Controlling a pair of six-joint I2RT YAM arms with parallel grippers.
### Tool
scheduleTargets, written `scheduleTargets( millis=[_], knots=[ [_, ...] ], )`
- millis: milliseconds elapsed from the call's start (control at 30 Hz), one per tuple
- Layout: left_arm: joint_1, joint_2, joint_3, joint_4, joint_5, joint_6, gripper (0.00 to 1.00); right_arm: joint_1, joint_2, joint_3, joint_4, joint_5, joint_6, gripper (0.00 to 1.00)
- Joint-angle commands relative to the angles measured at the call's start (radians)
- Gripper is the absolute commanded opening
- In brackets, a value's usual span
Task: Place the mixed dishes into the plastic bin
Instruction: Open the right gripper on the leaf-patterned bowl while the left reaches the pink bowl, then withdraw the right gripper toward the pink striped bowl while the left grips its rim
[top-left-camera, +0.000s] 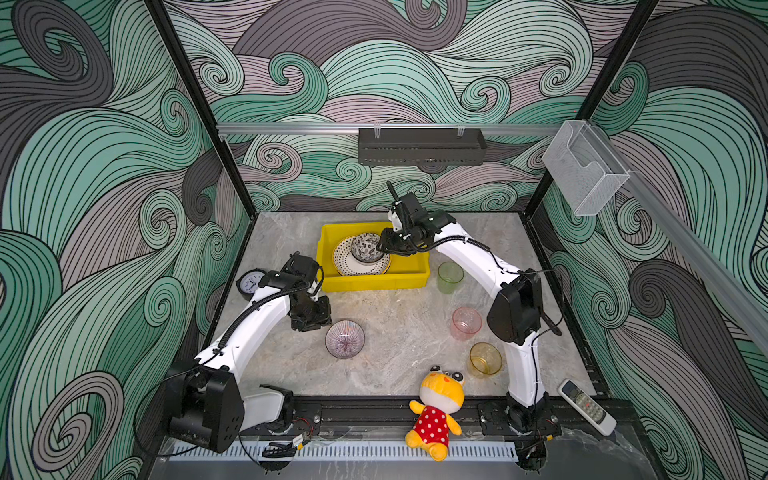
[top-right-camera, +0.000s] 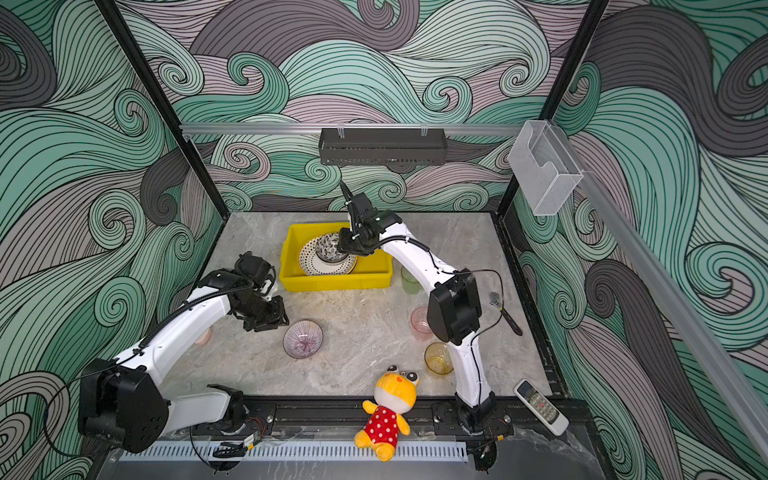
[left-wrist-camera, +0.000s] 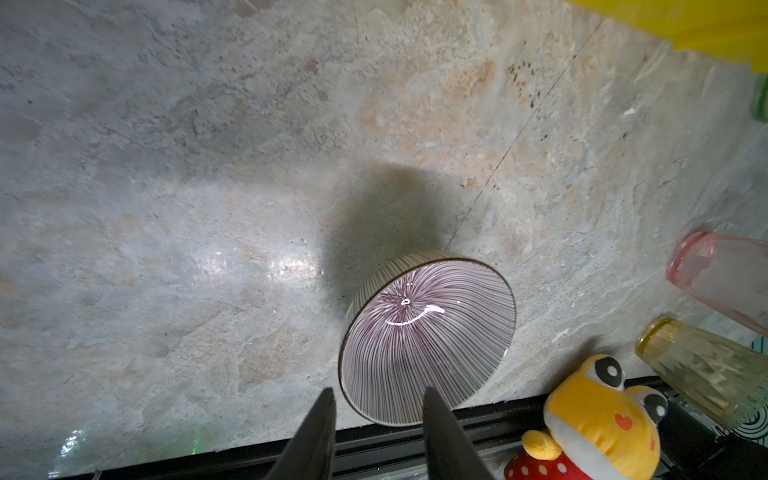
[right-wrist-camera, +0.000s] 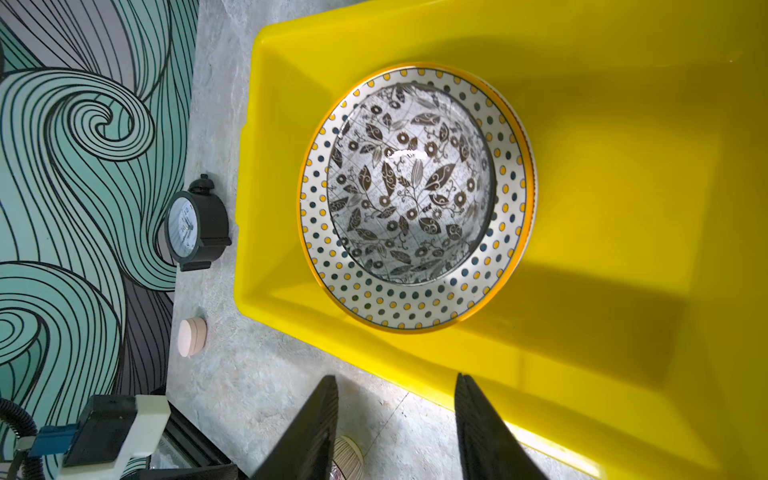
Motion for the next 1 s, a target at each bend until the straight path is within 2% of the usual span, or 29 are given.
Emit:
scheduleTargets(
  millis=[0, 500, 967],
  knots=[
    [-0.018, 0.003, -0.012, -0.033, -0.036, -0.03, 0.39, 0.001, -0.07, -0.057, 0.063, 0.002, -0.006, 0.49],
    [-0.062, 0.031, -0.103, 0.034, -0.04, -0.068, 0.38, 0.003, -0.218, -0.284, 0.13, -0.03, -0.013, 0.5],
    [-0.08, 0.068, -0.158, 0.125, -0.039, -0.132, 0.33, 0.021, -0.269, -0.37, 0.145, -0.063, -0.017, 0.5]
  ],
)
